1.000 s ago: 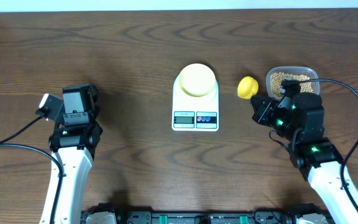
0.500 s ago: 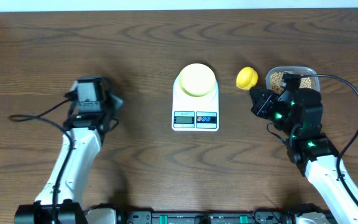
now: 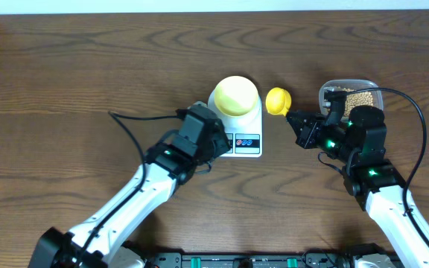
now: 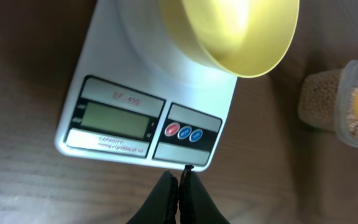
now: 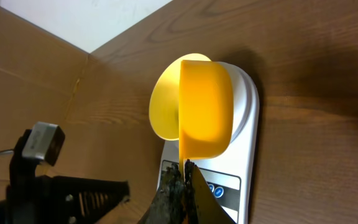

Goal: Scoop item into bowl and weigh 50g on scale

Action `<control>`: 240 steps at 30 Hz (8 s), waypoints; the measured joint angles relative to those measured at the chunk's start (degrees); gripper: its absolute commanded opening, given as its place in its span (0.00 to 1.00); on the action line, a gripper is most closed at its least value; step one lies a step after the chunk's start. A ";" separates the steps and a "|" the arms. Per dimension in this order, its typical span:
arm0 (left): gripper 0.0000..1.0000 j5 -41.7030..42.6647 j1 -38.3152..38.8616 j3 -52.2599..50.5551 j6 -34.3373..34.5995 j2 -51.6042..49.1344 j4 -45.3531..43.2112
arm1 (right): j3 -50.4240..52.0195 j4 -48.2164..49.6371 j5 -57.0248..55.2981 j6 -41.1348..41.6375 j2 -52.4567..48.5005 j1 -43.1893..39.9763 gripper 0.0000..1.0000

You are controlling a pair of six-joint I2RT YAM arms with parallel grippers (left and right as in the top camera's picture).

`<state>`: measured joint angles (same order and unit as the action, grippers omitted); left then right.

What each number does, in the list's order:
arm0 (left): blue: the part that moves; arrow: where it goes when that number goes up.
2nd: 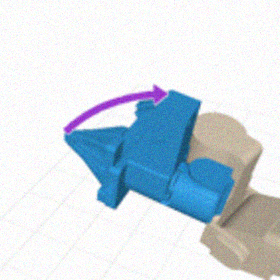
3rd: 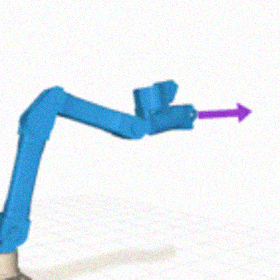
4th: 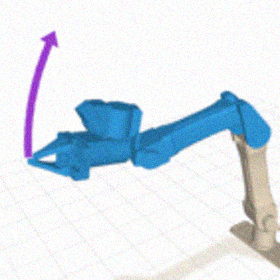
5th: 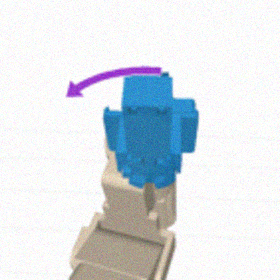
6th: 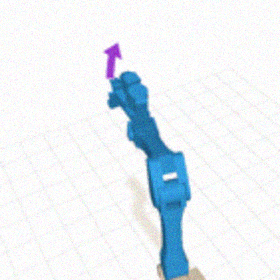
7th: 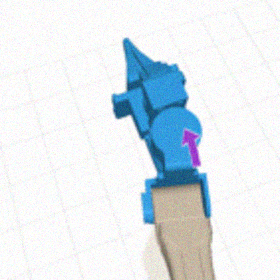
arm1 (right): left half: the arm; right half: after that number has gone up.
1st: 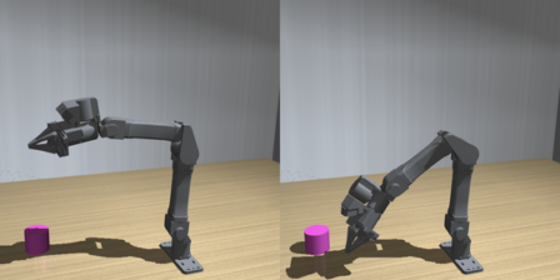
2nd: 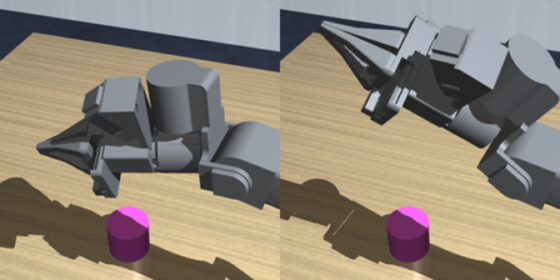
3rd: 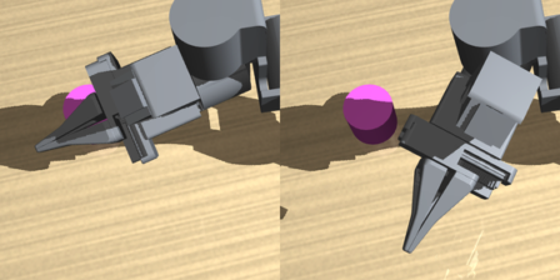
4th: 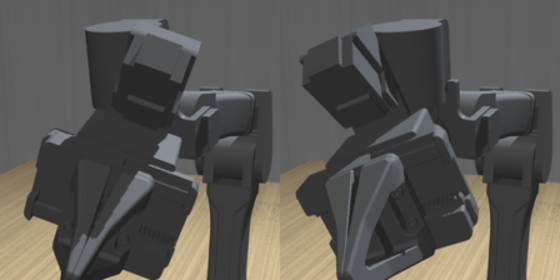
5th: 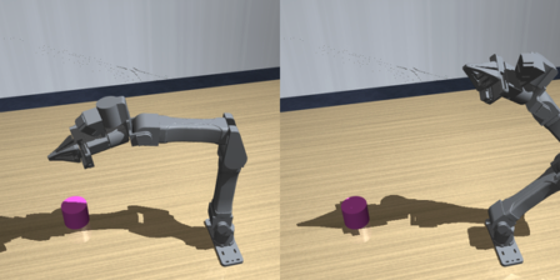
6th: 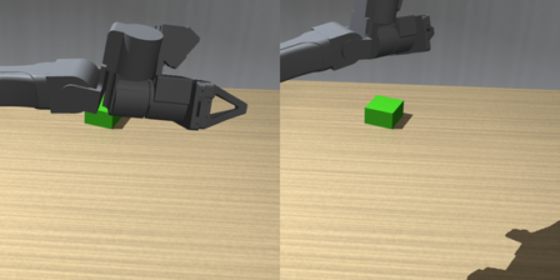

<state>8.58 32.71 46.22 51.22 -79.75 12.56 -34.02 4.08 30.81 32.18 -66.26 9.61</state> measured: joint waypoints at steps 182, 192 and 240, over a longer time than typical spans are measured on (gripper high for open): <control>1.00 19.37 -24.09 24.33 -84.76 12.24 48.65 | -0.04 -26.69 16.37 -7.17 14.49 -5.68 0.01; 1.00 19.37 -24.09 24.33 -84.91 12.24 48.63 | -0.04 -18.88 16.70 8.04 14.53 -5.68 0.01; 1.00 19.37 -24.09 24.33 -85.77 12.24 48.65 | -0.04 -15.37 0.55 -9.33 14.53 -5.68 0.01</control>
<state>27.94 8.62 70.54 -34.54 -67.51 61.21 -34.06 -11.29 31.35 22.85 -51.72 3.92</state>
